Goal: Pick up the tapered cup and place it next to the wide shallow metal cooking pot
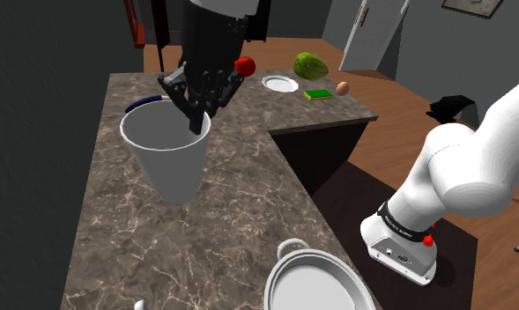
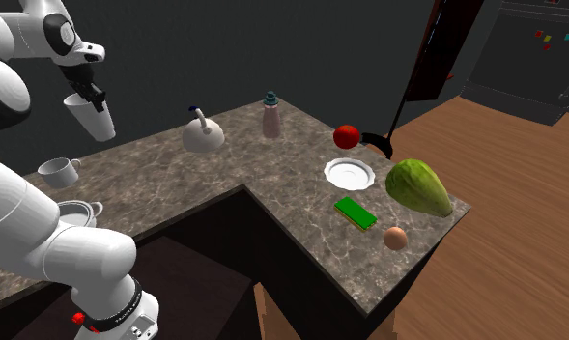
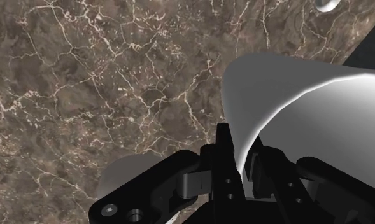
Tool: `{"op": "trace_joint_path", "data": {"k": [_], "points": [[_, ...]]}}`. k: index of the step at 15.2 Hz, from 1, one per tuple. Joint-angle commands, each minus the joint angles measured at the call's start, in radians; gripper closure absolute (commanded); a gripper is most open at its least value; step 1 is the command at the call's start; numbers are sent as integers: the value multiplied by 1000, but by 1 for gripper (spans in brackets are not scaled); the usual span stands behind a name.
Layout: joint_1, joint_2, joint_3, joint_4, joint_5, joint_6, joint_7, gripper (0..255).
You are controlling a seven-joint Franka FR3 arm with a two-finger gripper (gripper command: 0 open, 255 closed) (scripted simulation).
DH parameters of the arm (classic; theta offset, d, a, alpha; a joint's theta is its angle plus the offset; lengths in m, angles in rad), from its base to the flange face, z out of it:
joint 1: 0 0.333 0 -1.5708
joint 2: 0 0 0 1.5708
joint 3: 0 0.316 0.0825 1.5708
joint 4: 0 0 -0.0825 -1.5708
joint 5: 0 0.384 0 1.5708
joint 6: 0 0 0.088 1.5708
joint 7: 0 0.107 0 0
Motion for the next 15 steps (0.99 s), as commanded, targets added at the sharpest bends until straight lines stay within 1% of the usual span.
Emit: {"op": "trace_joint_path", "data": {"k": [1,15], "points": [[1,0,1,-25,1,26,-2,255],[5,33,15,-183,-2,215,-4,255]]}}
